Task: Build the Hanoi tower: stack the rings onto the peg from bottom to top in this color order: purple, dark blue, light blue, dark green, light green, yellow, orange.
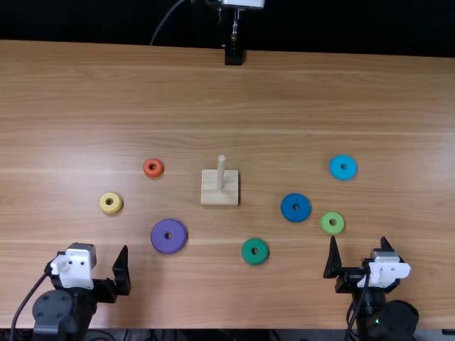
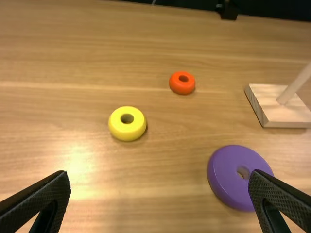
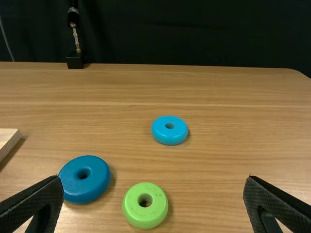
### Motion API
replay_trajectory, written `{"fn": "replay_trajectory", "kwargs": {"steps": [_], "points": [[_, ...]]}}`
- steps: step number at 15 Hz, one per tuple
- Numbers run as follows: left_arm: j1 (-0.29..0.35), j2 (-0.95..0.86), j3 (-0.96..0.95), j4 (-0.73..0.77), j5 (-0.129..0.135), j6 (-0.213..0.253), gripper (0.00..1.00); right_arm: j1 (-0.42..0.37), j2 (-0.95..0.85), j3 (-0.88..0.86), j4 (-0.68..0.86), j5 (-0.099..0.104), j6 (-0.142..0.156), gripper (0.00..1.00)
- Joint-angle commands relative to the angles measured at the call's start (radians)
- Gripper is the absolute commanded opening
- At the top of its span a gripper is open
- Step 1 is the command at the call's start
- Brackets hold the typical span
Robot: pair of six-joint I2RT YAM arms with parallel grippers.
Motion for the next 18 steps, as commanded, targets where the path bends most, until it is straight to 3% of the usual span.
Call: {"fn": "replay_trajectory", "kwargs": {"steps": [1,2,3,6,7,8,11,12,14,17,18], "points": [[-0.006,0.073,0.114,-0.03,0.003,0.022,1.0,-0.014,-0.013,-0.065,-0.073,0.004,0.003,1.0],[-0.007,0.125,0.188,-0.077,-0.001,0.024,1.0,-0.014,-0.013,-0.065,-0.073,0.004,0.003,1.0],[-0.009,0.171,0.26,-0.129,-0.026,0.022,1.0,-0.014,-0.013,-0.065,-0.073,0.004,0.003,1.0],[-0.009,0.304,0.462,-0.392,-0.163,0.009,1.0,-0.014,-0.013,-0.065,-0.073,0.004,0.003,1.0],[-0.004,0.369,0.527,-0.425,-0.164,0.009,1.0,-0.014,-0.013,-0.065,-0.073,0.004,0.003,1.0],[0.002,0.447,0.574,-0.42,-0.139,0.011,1.0,-0.014,-0.013,-0.065,-0.073,0.004,0.003,1.0],[0.01,0.672,0.691,-0.405,0.044,0.02,1.0,-0.014,-0.013,-0.065,-0.073,0.004,0.003,1.0],[0.01,0.728,0.714,-0.405,0.075,0.022,1.0,-0.014,-0.013,-0.065,-0.073,0.004,0.003,1.0],[0.002,0.843,0.76,-0.407,0.069,0.05,1.0,-0.014,-0.013,-0.065,-0.073,0.004,0.003,1.0],[-0.038,0.978,0.76,-0.405,0.056,0.215,1.0,-0.014,-0.013,-0.065,-0.073,0.004,0.003,1.0],[-0.075,1.024,0.757,-0.405,0.018,0.246,1.0,-0.014,-0.013,-0.065,-0.073,0.004,0.003,1.0]]}}
